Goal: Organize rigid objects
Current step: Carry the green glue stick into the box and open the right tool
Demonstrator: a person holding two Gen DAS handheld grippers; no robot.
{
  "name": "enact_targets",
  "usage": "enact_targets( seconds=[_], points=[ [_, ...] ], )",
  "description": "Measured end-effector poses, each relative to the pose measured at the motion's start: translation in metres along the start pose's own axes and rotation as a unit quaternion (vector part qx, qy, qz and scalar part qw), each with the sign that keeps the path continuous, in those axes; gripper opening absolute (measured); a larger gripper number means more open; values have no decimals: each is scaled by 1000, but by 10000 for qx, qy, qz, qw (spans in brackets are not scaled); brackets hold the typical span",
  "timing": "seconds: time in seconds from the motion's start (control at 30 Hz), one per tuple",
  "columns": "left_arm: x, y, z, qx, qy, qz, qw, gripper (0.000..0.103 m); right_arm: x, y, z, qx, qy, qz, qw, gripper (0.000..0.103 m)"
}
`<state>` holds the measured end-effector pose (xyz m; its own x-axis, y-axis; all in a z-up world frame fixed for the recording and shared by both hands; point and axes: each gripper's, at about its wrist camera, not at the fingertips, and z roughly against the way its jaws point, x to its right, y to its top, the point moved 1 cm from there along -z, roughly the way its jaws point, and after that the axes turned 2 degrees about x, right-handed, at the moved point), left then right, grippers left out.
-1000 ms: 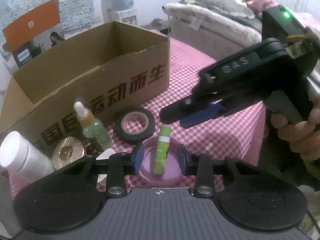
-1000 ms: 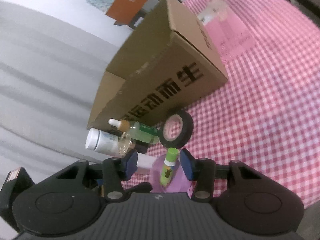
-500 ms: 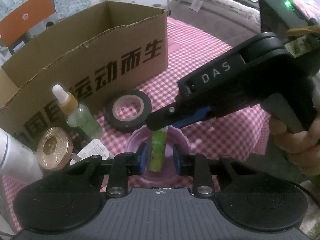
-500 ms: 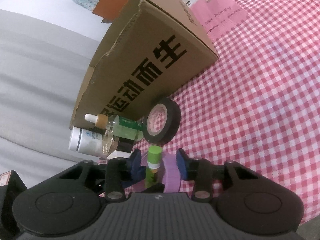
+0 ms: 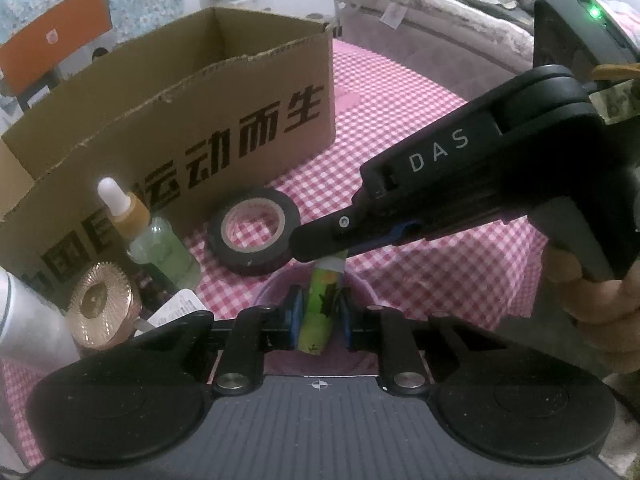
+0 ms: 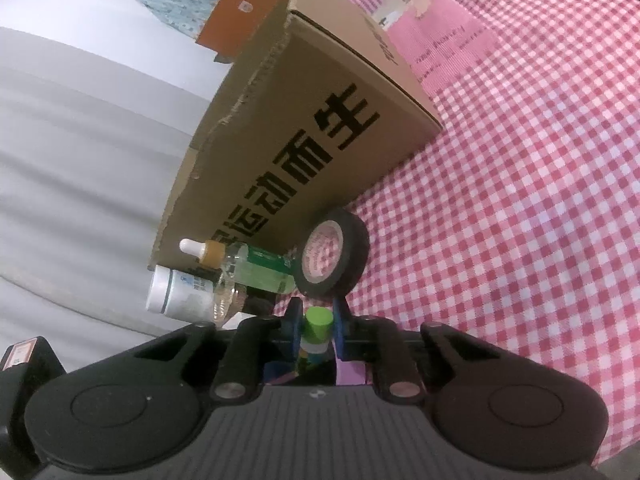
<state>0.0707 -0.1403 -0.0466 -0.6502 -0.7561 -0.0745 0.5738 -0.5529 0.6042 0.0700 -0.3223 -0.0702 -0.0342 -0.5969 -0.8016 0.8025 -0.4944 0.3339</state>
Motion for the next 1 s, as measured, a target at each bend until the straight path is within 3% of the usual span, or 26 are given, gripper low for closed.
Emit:
enact_targets(
  seconds=[0.3,0.63,0.83,1.0],
  points=[
    [3,4,22,330,31,-2,9995,15,-24,1,18,213,28,265,9994,16],
    [1,20,77,1081,266,25,9938,15,-82,8,45,699,265,982,9923,16],
    [-20,43,102,1416,525,264,9882,15,-131,32,43,758,487,1578,9834,16],
    [-62,70,115,1438,542,741,9853,15,-173,73,17,447,661,1835,9798,16]
  ],
)
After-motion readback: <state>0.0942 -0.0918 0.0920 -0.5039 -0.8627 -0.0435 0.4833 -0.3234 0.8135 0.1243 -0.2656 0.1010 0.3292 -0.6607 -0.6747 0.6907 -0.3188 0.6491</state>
